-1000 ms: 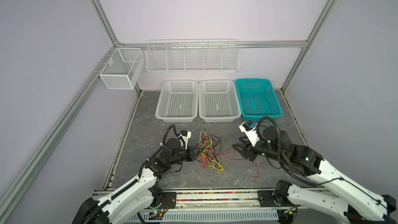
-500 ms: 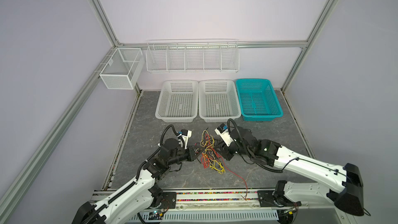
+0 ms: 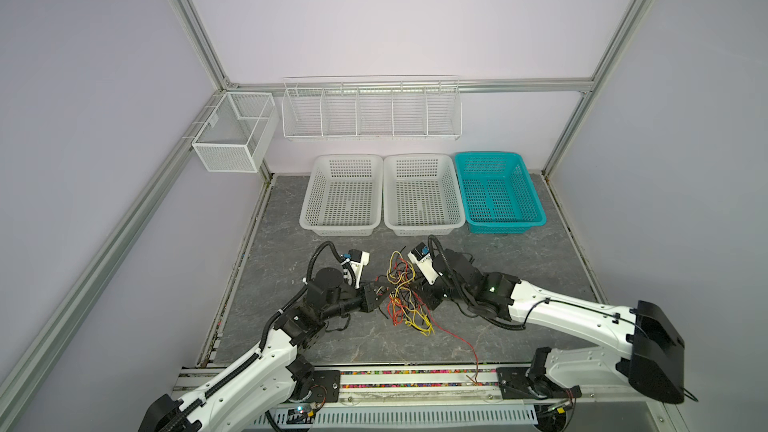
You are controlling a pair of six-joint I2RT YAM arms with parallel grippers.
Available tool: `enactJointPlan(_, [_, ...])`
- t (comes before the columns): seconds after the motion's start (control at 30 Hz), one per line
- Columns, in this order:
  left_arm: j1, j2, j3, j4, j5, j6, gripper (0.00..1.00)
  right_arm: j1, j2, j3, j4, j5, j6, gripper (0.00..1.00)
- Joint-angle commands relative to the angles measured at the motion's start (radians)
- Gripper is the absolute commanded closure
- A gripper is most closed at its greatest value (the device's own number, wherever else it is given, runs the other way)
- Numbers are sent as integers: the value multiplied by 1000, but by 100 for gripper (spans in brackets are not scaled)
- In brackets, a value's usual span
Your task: Untangle the cables
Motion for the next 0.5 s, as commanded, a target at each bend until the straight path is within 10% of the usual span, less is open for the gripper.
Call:
enactJointPlan(0.0, [4,-18,36,10,9,20,100,-15,-20,-39,41,15,-17,72])
enactJointPlan(0.47, [4,-42,49,-13,6,31,100,-95,-102,-163,189,-196,53,64])
